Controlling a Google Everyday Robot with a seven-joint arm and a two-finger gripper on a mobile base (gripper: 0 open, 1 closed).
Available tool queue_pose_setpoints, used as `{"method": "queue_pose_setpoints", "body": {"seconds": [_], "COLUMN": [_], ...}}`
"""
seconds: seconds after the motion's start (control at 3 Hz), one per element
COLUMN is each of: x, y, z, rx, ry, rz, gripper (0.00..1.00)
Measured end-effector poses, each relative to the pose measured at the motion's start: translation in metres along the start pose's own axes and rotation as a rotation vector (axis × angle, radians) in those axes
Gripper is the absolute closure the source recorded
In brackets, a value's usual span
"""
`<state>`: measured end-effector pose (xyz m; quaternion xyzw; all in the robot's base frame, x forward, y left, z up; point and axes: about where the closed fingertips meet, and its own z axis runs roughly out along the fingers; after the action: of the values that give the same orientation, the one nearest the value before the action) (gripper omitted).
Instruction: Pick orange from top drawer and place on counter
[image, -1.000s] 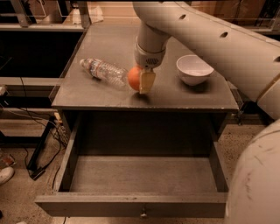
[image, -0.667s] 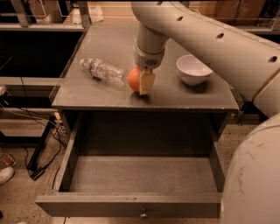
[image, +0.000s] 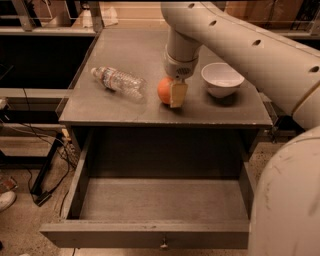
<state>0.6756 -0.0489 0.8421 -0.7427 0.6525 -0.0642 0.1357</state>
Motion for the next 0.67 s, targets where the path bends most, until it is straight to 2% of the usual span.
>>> {"method": "queue_pose_setpoints", "body": {"seconds": [0.33, 0.67], "x": [0.0120, 0.0120], "y": [-0.0019, -0.0019], "z": [0.0010, 0.0010], "rx": [-0.001, -0.001], "ry": [0.020, 0.020], "rz": [0.015, 0.015], "gripper": [1.00, 0.81]}}
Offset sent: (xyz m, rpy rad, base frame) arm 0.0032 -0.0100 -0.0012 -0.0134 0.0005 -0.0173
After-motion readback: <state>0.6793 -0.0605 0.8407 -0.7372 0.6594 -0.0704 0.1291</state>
